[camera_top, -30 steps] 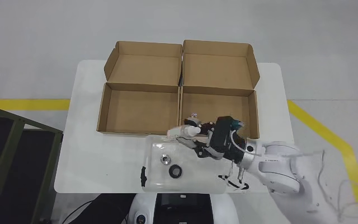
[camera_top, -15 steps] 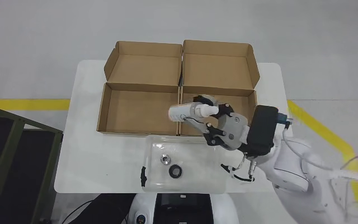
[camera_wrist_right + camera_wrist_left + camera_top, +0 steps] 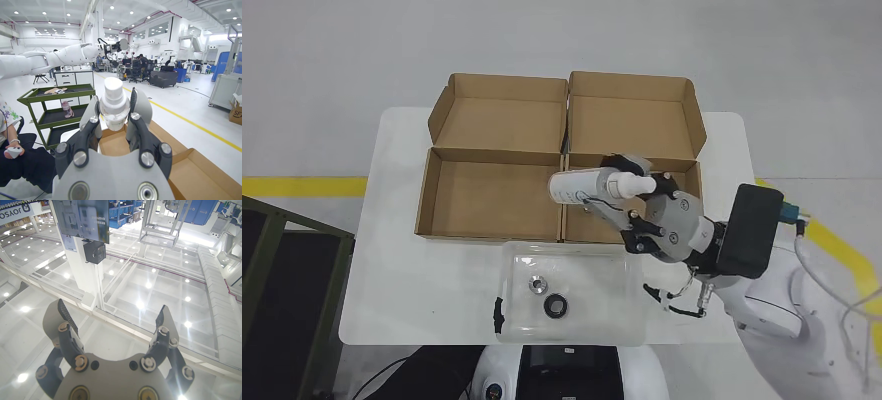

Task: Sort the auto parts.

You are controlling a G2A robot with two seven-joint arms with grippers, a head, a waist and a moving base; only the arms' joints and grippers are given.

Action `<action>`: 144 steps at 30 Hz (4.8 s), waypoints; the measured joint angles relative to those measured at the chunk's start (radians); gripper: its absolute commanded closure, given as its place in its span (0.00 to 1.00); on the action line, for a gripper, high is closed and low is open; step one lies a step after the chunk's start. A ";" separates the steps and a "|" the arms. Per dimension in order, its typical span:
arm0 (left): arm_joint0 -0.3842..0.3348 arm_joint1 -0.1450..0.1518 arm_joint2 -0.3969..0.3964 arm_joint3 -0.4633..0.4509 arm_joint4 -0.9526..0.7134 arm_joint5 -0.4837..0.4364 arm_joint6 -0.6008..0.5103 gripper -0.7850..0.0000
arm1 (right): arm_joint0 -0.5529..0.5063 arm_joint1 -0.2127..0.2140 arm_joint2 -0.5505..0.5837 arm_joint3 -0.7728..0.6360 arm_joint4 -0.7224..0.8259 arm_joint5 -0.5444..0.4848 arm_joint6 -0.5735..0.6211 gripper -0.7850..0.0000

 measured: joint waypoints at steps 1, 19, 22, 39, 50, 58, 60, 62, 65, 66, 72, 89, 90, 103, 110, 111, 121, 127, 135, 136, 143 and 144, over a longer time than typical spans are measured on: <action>0.000 0.000 0.000 0.000 0.000 0.000 0.000 0.00 | 0.002 0.000 0.001 0.002 0.004 -0.003 0.000 1.00; 0.000 0.000 0.000 0.000 0.000 0.000 0.000 0.00 | 0.051 -0.004 -0.044 0.134 0.027 -0.036 0.156 1.00; 0.000 0.000 0.000 0.000 0.000 0.000 0.000 0.00 | 0.062 -0.008 -0.072 0.210 0.010 -0.029 0.158 1.00; 0.000 0.000 0.000 0.000 0.000 0.000 0.000 0.00 | 0.019 -0.006 -0.006 0.397 -0.097 0.099 0.165 1.00; 0.000 0.000 0.000 0.000 0.000 0.000 0.000 0.00 | 0.007 -0.013 -0.040 0.512 -0.182 0.163 0.182 1.00; 0.000 0.000 0.000 0.000 0.000 0.000 0.000 0.00 | 0.041 -0.026 -0.100 0.568 -0.224 0.192 0.194 1.00; 0.000 0.000 0.000 0.000 0.000 0.000 0.000 0.00 | 0.046 -0.029 -0.108 0.573 -0.233 0.199 0.199 1.00; 0.000 0.000 0.000 0.000 0.000 0.000 0.000 0.00 | 0.052 -0.031 -0.118 0.579 -0.244 0.208 0.203 1.00; 0.000 0.000 0.000 0.000 0.000 0.000 0.000 0.00 | 0.061 -0.035 -0.132 0.587 -0.259 0.217 0.206 0.99; 0.000 0.000 0.000 0.000 0.000 0.000 0.000 0.00 | 0.063 -0.037 -0.135 0.588 -0.261 0.218 0.207 0.97; 0.000 0.000 0.000 0.000 0.000 0.000 0.000 0.00 | 0.067 -0.042 -0.145 0.594 -0.265 0.223 0.211 0.71; 0.000 0.000 0.000 0.000 0.000 0.000 0.000 0.00 | 0.039 -0.047 -0.139 0.557 -0.284 0.231 0.238 0.00; 0.000 0.000 0.000 0.000 0.000 0.000 0.000 0.00 | 0.033 -0.046 -0.134 0.545 -0.289 0.234 0.238 0.00; 0.000 0.000 0.000 0.000 0.000 0.000 0.000 0.00 | -0.049 -0.024 -0.038 0.245 -0.344 0.169 0.351 0.00; 0.000 0.000 0.000 0.000 0.000 0.000 0.000 0.00 | -0.084 -0.014 -0.053 0.119 -0.330 0.048 0.462 0.00; 0.000 0.000 0.000 0.000 0.000 0.000 0.000 0.00 | -0.092 -0.013 -0.058 0.105 -0.330 0.038 0.470 0.00; 0.000 0.000 0.000 0.000 0.000 0.000 0.000 0.00 | -0.113 -0.002 -0.170 0.035 -0.476 -0.182 0.497 0.00; 0.000 0.000 0.000 0.000 0.000 0.000 0.000 0.00 | -0.100 -0.007 -0.242 0.059 -0.500 -0.199 0.522 0.00; 0.000 0.000 0.000 0.000 0.000 0.000 0.000 0.00 | -0.062 -0.017 -0.329 0.114 -0.514 -0.207 0.528 0.00; 0.000 0.000 0.000 0.000 0.000 0.000 0.000 0.00 | -0.059 -0.019 -0.341 0.121 -0.519 -0.205 0.531 0.00; 0.000 0.000 0.000 0.000 0.000 0.000 0.000 0.00 | -0.043 -0.024 -0.390 0.172 -0.550 -0.193 0.561 0.00; 0.000 0.000 0.000 0.000 0.000 0.000 0.000 0.00 | -0.040 -0.025 -0.394 0.178 -0.553 -0.192 0.567 0.00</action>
